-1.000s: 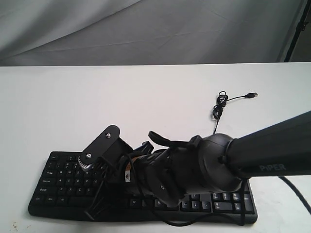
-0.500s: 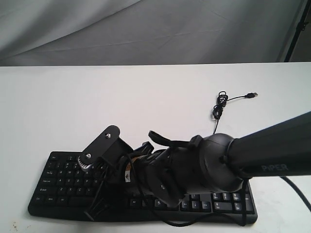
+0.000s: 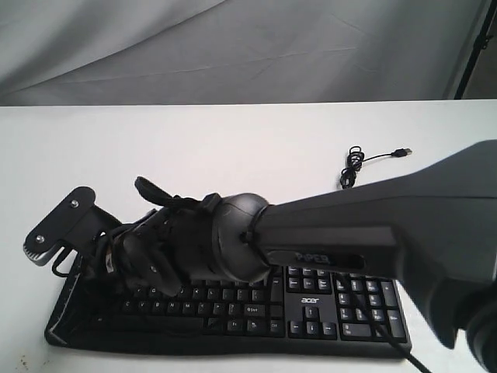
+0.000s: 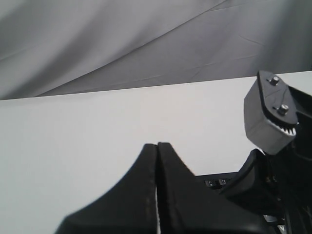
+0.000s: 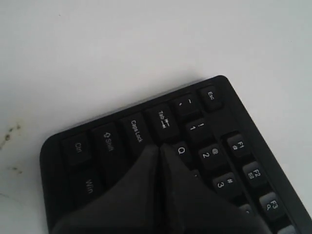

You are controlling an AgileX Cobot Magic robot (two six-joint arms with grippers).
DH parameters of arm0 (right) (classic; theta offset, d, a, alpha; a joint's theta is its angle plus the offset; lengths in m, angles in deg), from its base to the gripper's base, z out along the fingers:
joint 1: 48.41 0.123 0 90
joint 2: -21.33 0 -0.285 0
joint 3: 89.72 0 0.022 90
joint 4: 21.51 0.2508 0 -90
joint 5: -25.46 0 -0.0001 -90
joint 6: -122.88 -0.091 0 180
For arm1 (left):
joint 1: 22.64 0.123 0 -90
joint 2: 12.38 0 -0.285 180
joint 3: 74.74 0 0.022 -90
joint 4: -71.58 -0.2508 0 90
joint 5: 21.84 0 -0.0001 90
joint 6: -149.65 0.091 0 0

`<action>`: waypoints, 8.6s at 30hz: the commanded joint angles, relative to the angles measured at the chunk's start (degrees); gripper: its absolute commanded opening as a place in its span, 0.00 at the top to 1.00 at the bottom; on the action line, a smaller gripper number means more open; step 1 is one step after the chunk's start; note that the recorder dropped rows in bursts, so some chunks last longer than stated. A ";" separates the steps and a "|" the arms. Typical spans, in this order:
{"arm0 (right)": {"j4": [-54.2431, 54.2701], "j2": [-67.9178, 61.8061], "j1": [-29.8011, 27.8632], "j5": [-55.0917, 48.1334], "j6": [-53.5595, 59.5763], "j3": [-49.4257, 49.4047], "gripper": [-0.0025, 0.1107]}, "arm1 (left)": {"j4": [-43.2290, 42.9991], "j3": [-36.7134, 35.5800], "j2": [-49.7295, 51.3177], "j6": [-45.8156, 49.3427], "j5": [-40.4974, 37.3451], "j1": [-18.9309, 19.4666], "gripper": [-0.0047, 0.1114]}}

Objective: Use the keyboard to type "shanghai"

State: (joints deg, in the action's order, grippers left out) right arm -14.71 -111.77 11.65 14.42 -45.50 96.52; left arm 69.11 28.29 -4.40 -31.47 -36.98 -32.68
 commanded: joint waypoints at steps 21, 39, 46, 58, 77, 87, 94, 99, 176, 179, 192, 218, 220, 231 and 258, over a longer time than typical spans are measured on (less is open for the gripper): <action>-1.39 -2.45 0.18 2.82 0.00 0.66 0.98 | -0.04 -0.25 -0.20 -0.16 0.16 -0.20 0.96; -1.28 -3.04 0.48 3.04 0.00 0.66 0.98 | -0.04 -0.25 -0.20 -0.16 0.16 -0.20 0.96; -1.28 -3.04 0.48 2.61 0.00 0.66 0.98 | -0.04 -0.25 -0.20 -0.16 0.16 -0.20 0.96; -1.28 -3.04 0.48 2.37 0.00 0.66 0.98 | -0.04 -0.25 -0.20 -0.16 0.16 -0.20 0.96; -2.37 9.88 -4.27 5.48 -1.37 -13.73 0.98 | -0.04 -0.25 -0.20 -0.16 0.16 -0.20 0.96; 1.36 14.53 -8.62 13.52 -1.55 -26.71 0.98 | -0.04 -0.25 -0.20 -0.16 0.16 -0.20 0.96; 1.36 12.96 -8.89 14.56 -1.43 -26.71 0.98 | -0.04 -0.25 -0.20 -0.16 0.16 -0.20 0.96; 1.36 12.97 -9.42 13.84 -1.43 -26.71 0.98 | -0.04 -0.25 -0.20 -0.16 0.16 -0.20 0.96; 3.80 68.62 -8.18 31.22 -2.61 -74.28 0.98 | -0.04 -0.25 -0.20 -0.16 0.16 -0.20 0.96; 6.40 75.60 -9.15 31.79 -2.61 -76.87 0.98 | -0.04 -0.25 -0.20 -0.16 0.16 -0.20 0.96; 7.44 107.90 -29.55 12.00 -3.10 -77.64 0.98 | -0.04 -0.25 -0.20 -0.16 0.16 -0.20 0.96; -1.74 125.31 -38.89 0.29 -2.91 -83.45 0.98 | -0.04 -0.25 -0.20 -0.16 0.16 -0.20 0.96; -1.74 125.31 -38.89 0.29 -2.91 -83.45 0.98 | -0.04 -0.25 -0.20 -0.16 0.16 -0.20 0.96; -1.74 125.31 -38.89 0.29 -2.91 -83.45 0.98 | -0.04 -0.25 -0.20 -0.16 0.16 -0.20 0.96; -1.74 125.31 -38.89 0.30 -3.16 -83.45 0.98 | -0.04 -0.25 -0.20 -0.16 0.16 -0.20 0.96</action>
State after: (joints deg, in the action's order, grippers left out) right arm -16.01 13.18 -26.77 14.77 -48.27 13.25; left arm 69.11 28.29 -4.40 -31.47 -36.98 -32.68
